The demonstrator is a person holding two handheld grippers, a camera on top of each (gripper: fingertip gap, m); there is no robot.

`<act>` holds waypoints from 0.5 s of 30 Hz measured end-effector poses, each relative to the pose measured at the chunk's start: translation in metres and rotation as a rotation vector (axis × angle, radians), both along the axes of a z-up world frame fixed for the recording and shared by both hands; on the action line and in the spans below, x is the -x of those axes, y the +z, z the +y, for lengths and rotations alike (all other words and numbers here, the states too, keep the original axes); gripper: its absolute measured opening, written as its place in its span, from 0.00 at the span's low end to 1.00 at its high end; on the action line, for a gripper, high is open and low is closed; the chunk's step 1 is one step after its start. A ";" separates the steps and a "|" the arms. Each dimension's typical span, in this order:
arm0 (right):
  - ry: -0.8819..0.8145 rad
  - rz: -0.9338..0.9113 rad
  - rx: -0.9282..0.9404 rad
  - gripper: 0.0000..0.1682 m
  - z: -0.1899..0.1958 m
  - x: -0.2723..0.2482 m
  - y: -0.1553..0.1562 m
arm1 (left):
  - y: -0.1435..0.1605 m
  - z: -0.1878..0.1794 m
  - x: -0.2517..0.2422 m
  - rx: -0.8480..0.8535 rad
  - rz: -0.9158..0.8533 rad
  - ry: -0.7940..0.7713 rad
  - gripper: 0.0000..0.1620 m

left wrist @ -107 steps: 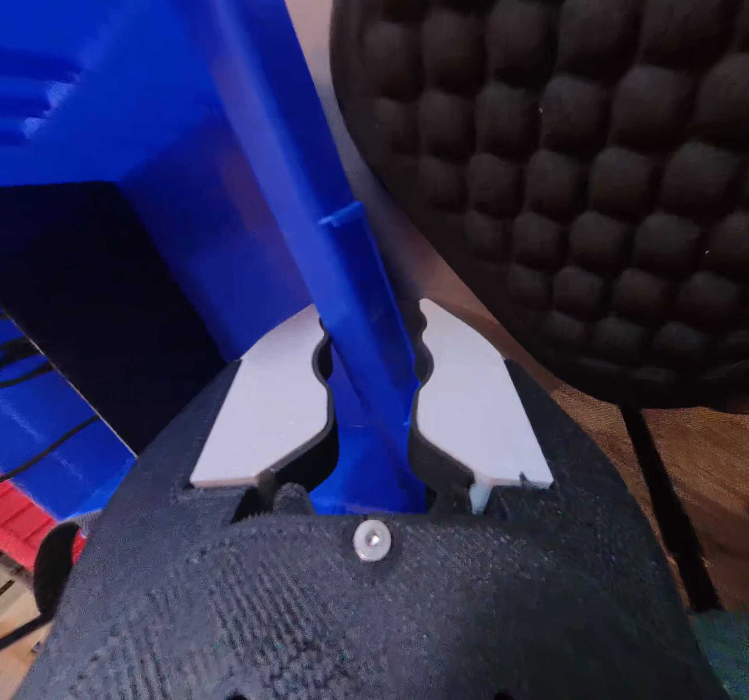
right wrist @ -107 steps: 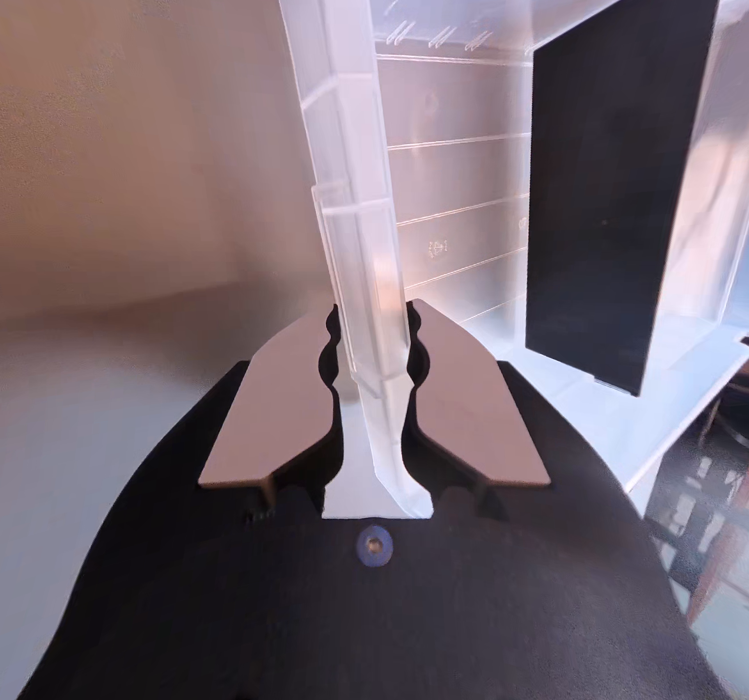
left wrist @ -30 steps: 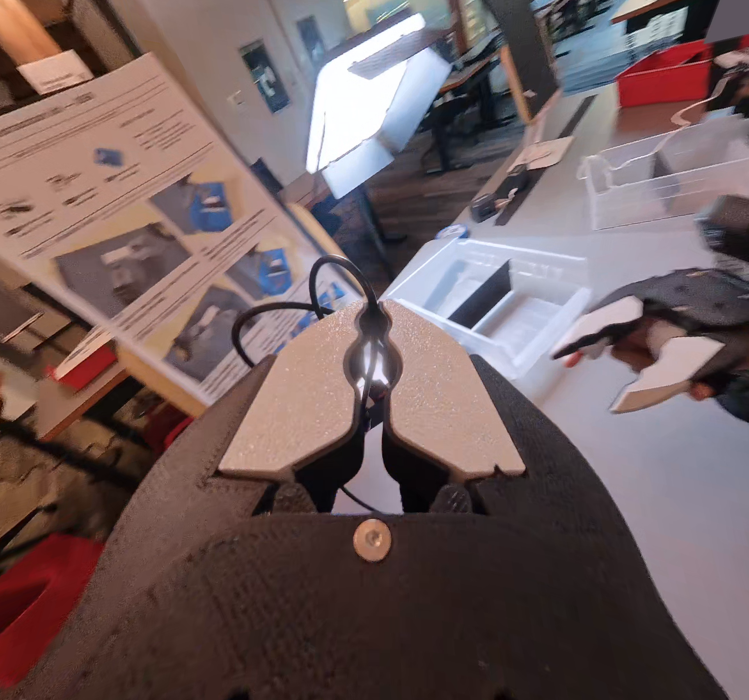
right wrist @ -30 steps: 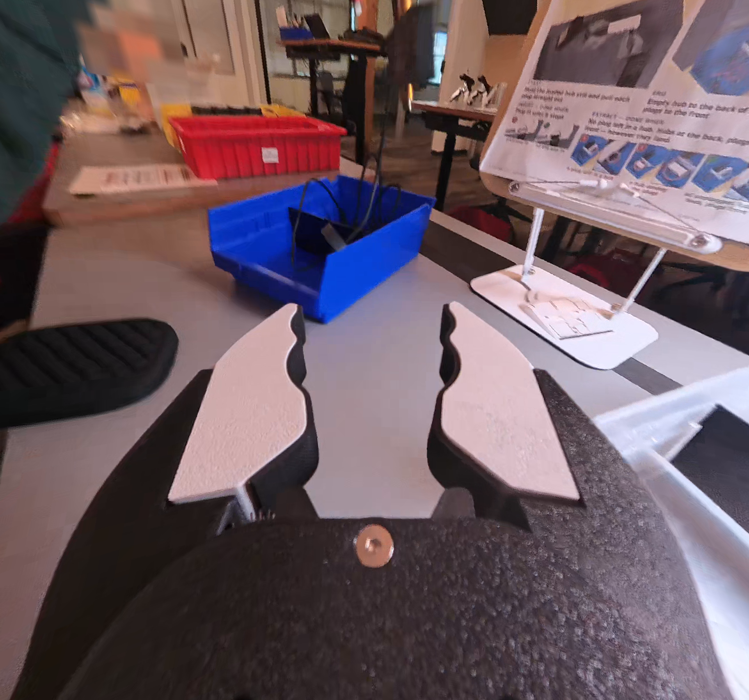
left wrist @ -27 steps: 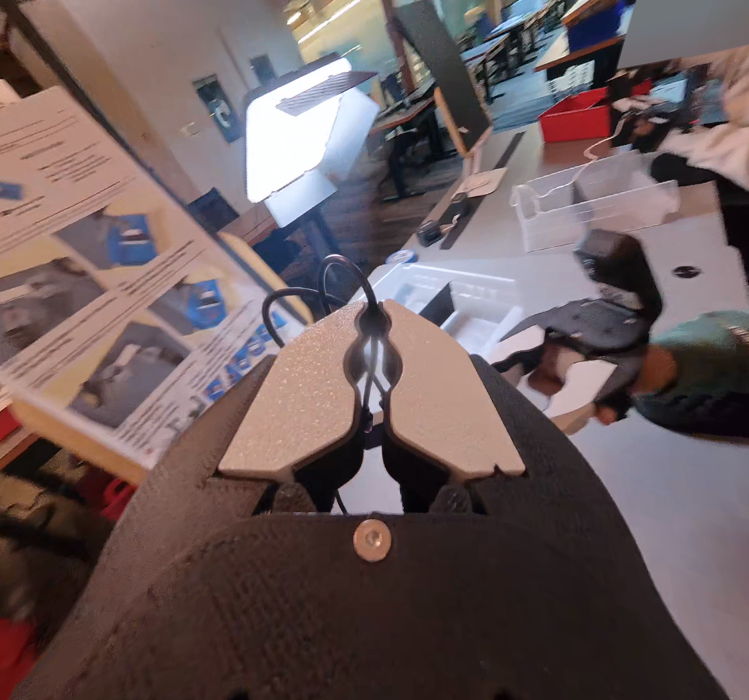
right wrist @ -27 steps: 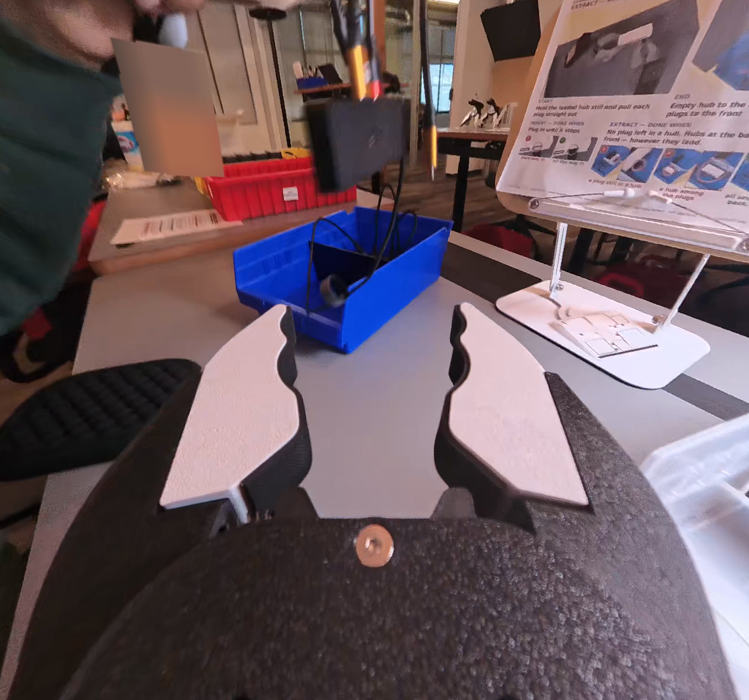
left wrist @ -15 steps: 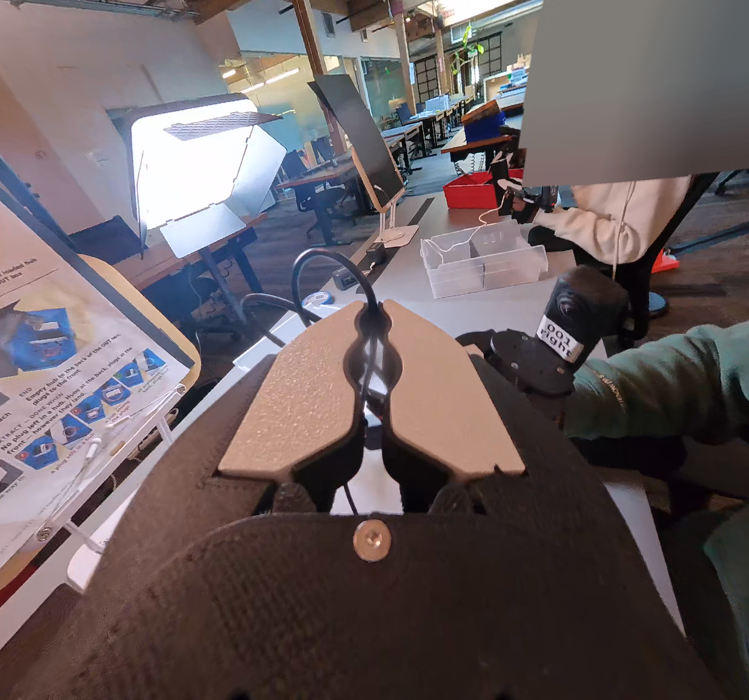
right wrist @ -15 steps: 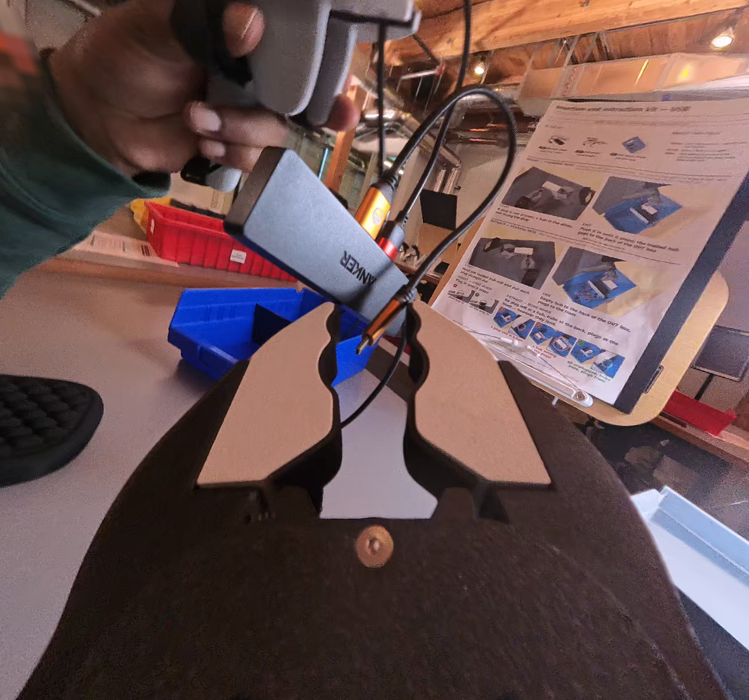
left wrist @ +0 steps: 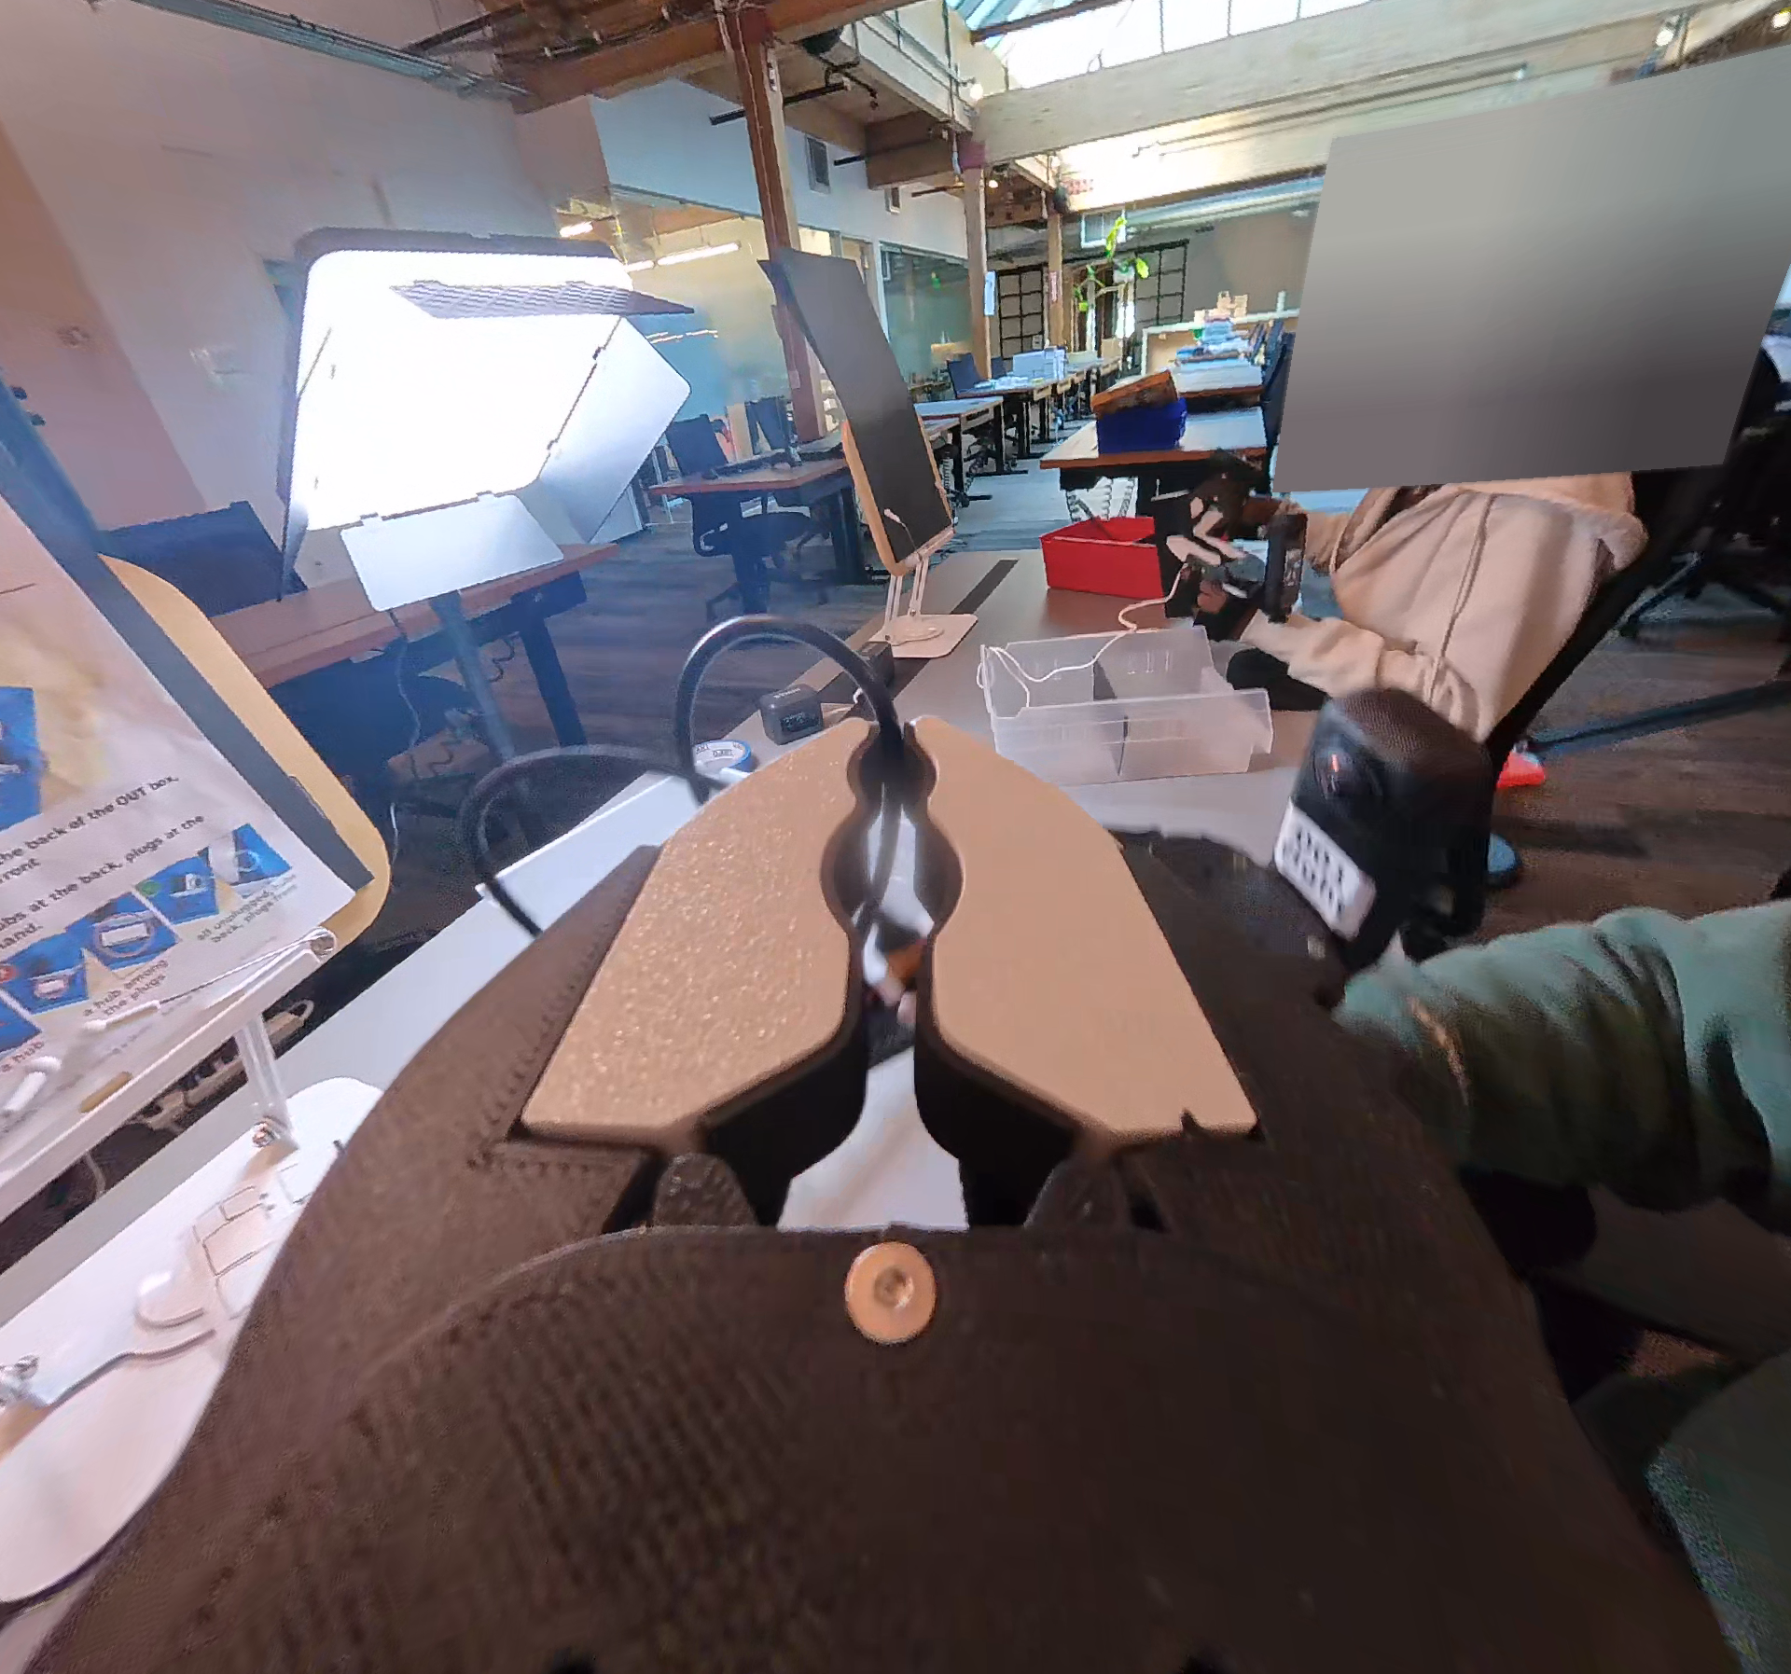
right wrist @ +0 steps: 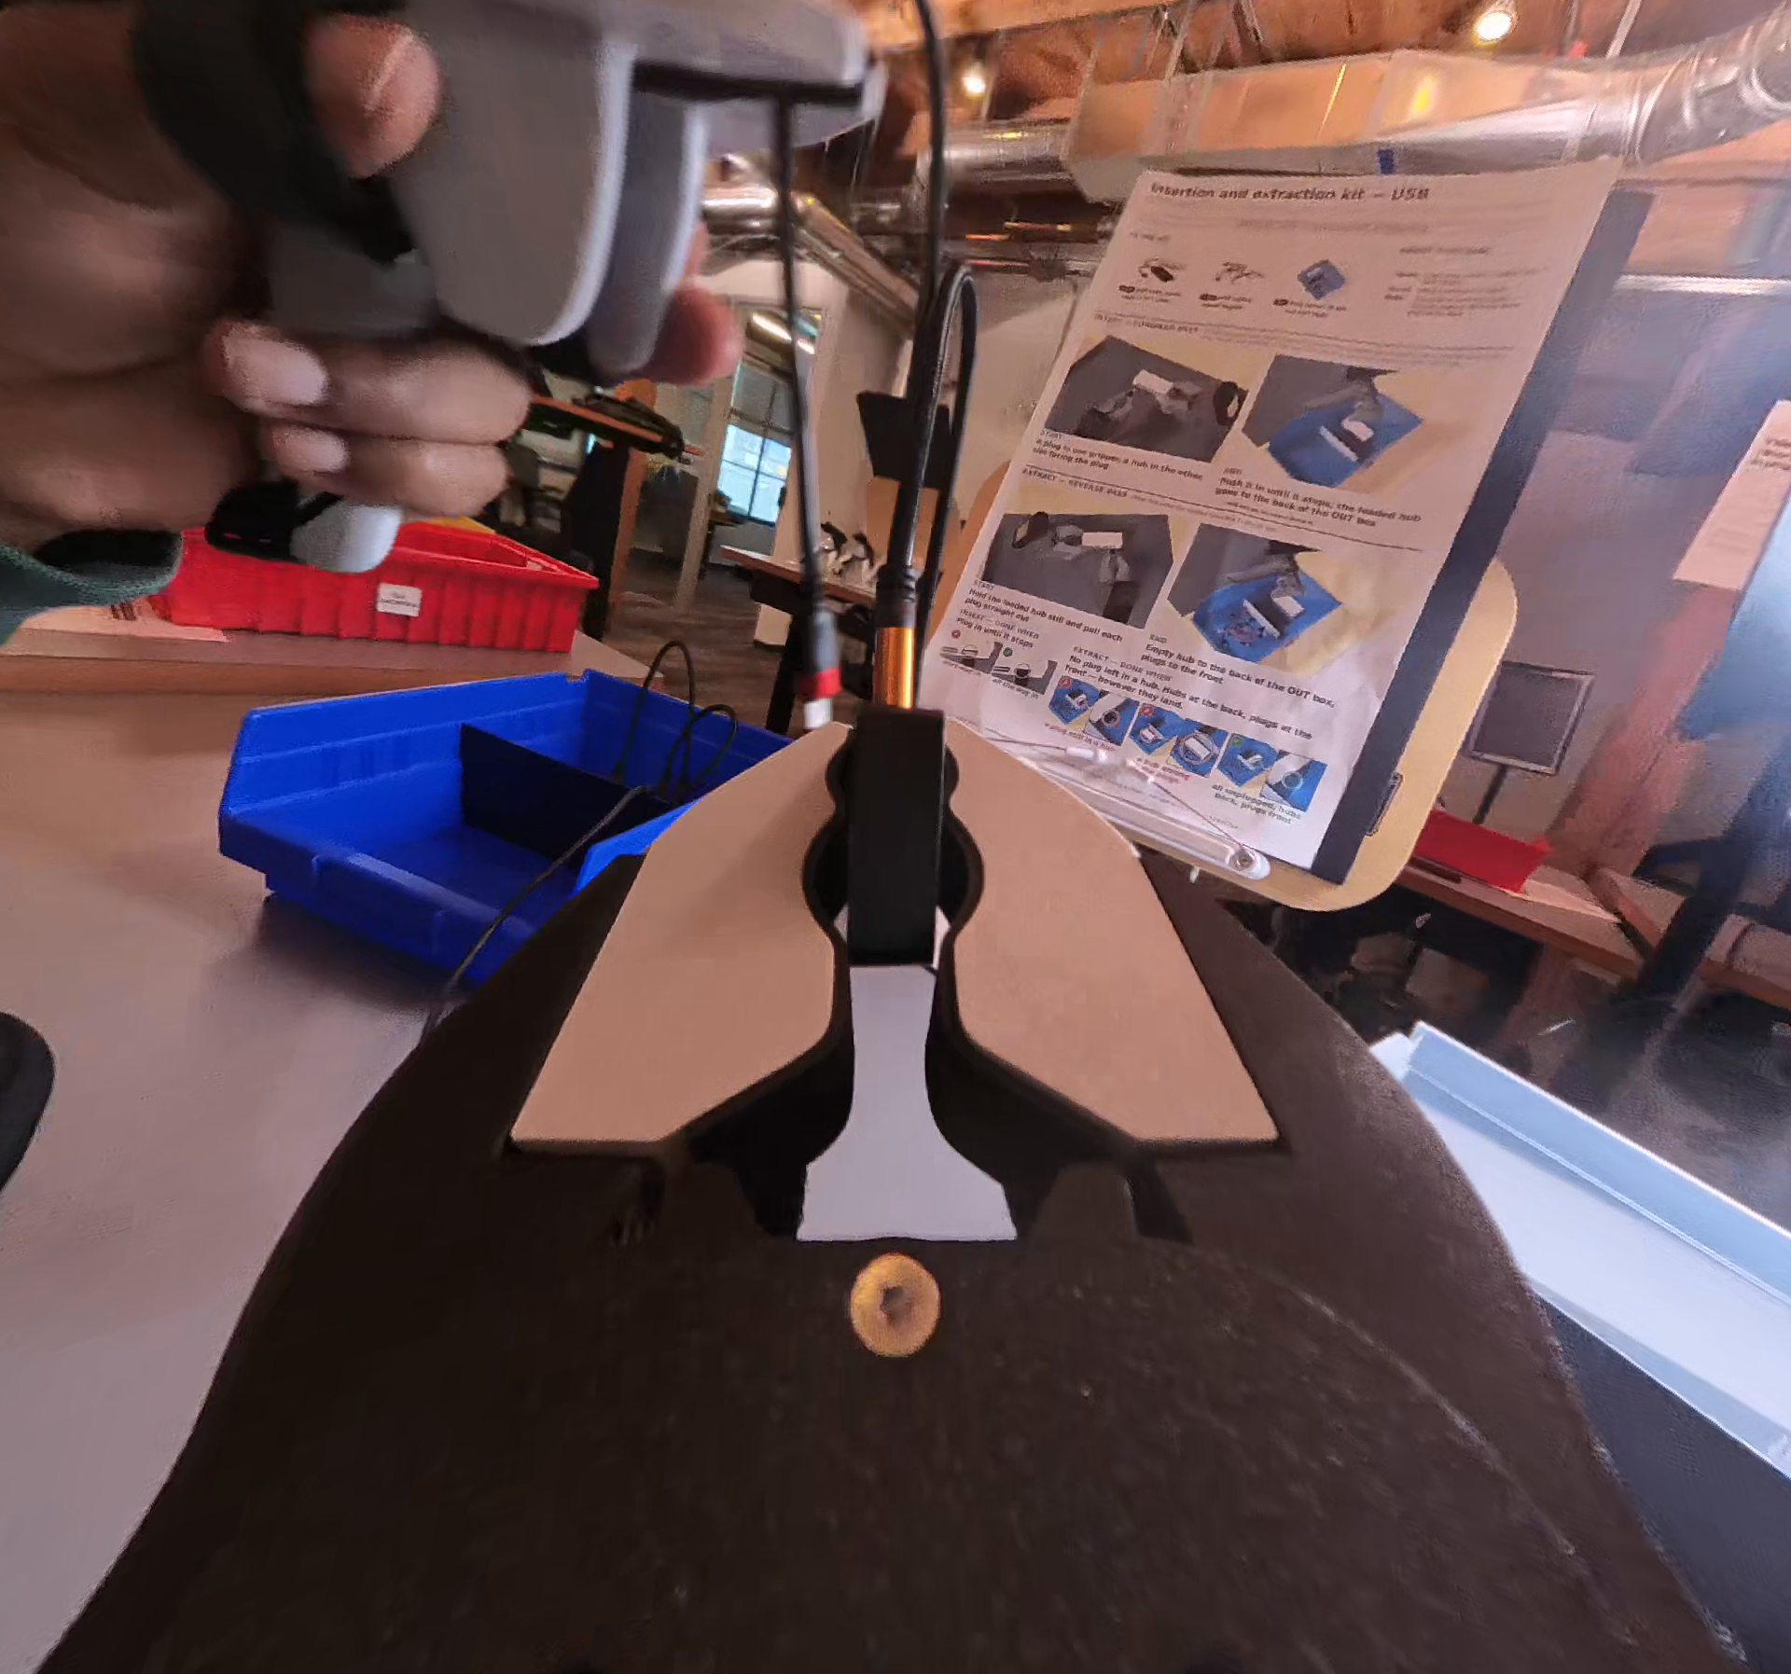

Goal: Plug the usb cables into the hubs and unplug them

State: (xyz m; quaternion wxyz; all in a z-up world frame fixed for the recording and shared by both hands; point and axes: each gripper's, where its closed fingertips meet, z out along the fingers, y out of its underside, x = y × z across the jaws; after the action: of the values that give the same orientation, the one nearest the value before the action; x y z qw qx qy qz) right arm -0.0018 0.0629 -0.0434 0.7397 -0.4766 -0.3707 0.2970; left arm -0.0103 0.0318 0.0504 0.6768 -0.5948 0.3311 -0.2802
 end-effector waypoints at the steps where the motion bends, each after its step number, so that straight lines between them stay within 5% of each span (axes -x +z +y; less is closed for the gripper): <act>1: 0.005 0.007 0.009 0.07 0.004 -0.010 0.006 | -0.002 -0.001 0.004 -0.005 0.023 -0.003 0.03; 7: -0.027 -0.047 -0.019 0.07 0.019 -0.086 0.053 | -0.034 -0.006 0.064 -0.001 0.209 0.101 0.21; 12: -0.077 -0.110 -0.040 0.07 0.012 -0.129 0.077 | -0.162 0.015 0.131 0.089 0.856 0.209 0.37; 15: -0.094 -0.124 -0.051 0.07 0.004 -0.141 0.082 | -0.220 0.044 0.187 0.041 1.240 0.354 0.36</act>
State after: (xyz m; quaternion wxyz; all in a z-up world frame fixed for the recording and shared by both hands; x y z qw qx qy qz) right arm 0.1389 0.0667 0.0390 0.7402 -0.4921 -0.4006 0.2225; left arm -0.1970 0.0757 -0.1692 0.3841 -0.7048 0.5522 0.2251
